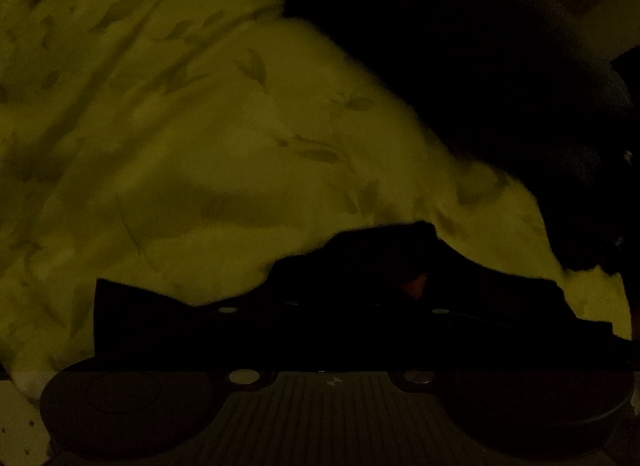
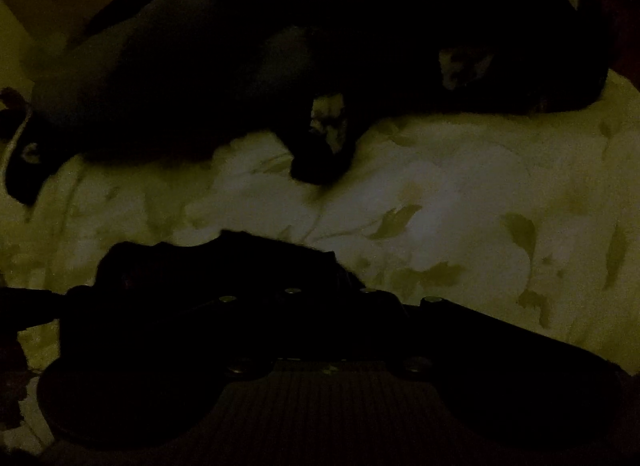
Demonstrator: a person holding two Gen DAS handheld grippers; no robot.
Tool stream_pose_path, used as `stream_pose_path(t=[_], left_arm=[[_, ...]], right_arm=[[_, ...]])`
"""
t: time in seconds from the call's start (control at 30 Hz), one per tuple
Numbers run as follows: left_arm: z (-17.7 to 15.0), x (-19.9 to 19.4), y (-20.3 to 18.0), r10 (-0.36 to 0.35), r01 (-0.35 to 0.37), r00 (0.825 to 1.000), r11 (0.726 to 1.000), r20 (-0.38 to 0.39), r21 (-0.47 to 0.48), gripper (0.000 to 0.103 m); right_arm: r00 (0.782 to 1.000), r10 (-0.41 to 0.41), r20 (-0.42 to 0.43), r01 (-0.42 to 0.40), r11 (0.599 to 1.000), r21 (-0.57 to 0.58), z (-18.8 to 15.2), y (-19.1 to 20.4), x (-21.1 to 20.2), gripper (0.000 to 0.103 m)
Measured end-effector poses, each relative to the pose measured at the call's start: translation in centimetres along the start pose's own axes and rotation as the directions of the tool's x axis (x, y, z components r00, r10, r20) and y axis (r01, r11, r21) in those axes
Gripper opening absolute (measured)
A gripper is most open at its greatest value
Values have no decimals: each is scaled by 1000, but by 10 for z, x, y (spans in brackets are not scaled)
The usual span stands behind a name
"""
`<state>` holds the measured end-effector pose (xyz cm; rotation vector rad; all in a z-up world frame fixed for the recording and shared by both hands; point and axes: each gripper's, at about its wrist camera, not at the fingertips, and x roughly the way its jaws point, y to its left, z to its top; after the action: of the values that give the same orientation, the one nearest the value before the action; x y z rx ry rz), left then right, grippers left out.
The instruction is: Fold large clothes
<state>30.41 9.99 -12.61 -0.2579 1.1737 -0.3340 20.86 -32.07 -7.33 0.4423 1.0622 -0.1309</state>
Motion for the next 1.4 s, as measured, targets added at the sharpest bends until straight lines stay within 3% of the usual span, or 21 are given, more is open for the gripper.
stream_pose_path(t=[0.03, 0.07, 0.2, 0.27, 0.33, 0.47, 0.6, 0.73, 0.83, 0.9, 1.0, 1.03, 1.1, 1.13, 1.23, 1.4], left_arm=[[2, 0, 2, 6, -6, 1000, 1000, 16, -17, 77], [4, -1, 5, 7, -5, 1000, 999, 31, -41, 103], [11, -10, 22, 77, -69, 993, 994, 90, -87, 103], [11, -12, 32, 105, -99, 992, 992, 75, -82, 103], [8, -17, 44, 152, -145, 986, 986, 75, -82, 103], [-12, -33, 58, 219, -212, 971, 974, 96, -76, 103], [-52, -52, 40, 170, -178, 976, 982, 138, 54, 103], [-105, -58, 10, 141, -177, 977, 954, 159, 240, 103], [-133, -54, 0, 144, -173, 982, 947, 123, 272, 103], [-139, -44, 0, 156, -172, 985, 946, 80, 275, 103], [-140, -25, 2, 224, -224, 974, 925, 36, 308, 103], [-139, -20, 7, 239, -235, 971, 923, 23, 306, 103], [-134, -13, 17, 254, -239, 967, 930, -17, 280, 103], [-132, -12, 21, 256, -239, 966, 933, -31, 268, 103], [-131, -12, 26, 273, -253, 961, 930, -42, 266, 103], [-138, -28, 24, 315, -303, 949, 909, 3, 288, 103]], right_arm=[[1000, -19, 1, 19, 1000, -8, 1, 2, 4, 7], [999, -42, -1, 42, 999, -21, 2, 4, 8, 7], [993, -118, -8, 118, 993, -15, 3, 3, 18, 9], [987, -159, -1, 159, 987, -11, 2, 0, 19, 14], [983, -184, 5, 184, 983, -10, 0, -3, 19, 28], [975, -207, 75, 212, 976, -55, -10, 2, 2, 32], [963, -199, 181, 237, 947, -217, -40, 30, -24, 39], [976, -113, 186, 176, 912, -371, -82, 55, -36, 48], [971, -129, 203, 211, 862, -462, -112, 65, -38, 53], [971, -156, 182, 224, 858, -462, -120, 61, -33, 54], [972, -174, 158, 226, 879, -420, -118, 50, -29, 54], [977, -168, 135, 210, 881, -423, -117, 48, -27, 61], [988, -154, 27, 151, 893, -425, -115, 44, -14, 69], [983, -181, -4, 162, 889, -429, -117, 40, -7, 70], [950, -303, -78, 247, 881, -404, -119, 22, 14, 78], [963, -258, -75, 228, 932, -282, -120, 8, -3, 79]])
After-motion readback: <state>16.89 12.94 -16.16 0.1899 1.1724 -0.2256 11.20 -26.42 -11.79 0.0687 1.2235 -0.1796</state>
